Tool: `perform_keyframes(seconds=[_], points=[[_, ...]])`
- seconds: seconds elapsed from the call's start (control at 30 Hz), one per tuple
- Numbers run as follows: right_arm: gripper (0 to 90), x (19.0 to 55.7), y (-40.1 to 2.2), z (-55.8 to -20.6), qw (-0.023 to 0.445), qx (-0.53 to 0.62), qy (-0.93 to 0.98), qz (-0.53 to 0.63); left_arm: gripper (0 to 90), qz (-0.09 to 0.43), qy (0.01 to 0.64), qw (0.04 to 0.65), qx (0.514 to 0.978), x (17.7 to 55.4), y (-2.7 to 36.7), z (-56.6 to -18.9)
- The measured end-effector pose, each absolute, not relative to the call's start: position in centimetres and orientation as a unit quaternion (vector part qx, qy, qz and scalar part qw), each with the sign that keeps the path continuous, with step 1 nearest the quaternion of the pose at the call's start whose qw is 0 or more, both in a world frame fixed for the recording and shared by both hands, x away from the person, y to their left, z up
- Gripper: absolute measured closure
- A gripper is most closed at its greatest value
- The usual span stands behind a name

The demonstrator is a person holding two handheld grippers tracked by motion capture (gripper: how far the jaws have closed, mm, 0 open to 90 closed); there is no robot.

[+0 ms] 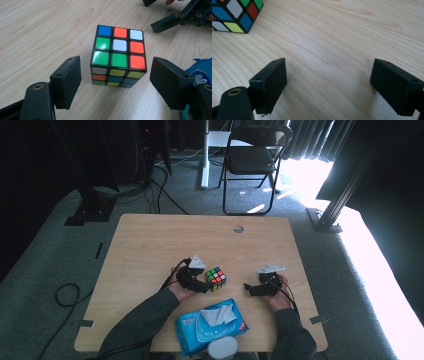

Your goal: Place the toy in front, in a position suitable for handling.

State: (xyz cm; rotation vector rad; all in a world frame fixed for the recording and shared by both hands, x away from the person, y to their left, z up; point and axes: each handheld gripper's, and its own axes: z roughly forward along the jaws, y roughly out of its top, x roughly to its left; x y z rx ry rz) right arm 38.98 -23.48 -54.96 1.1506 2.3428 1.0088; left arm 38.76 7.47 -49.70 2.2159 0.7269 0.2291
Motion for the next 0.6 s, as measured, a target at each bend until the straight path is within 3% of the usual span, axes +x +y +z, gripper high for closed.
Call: perform_keyframes(seconds=[0.37, 0.6], points=[[13.6, 39.0, -23.5, -55.0, 0.171, 0.405, 0.825, 0.355, 19.0, 0.085, 0.286, 0.372, 0.879, 39.4, 6.4, -50.7], [13.6, 39.0, -23.5, -55.0, 0.171, 0.405, 0.825, 0.355, 28.8, 0.078, 0.288, 0.364, 0.882, 39.8, 6.0, -51.3]])
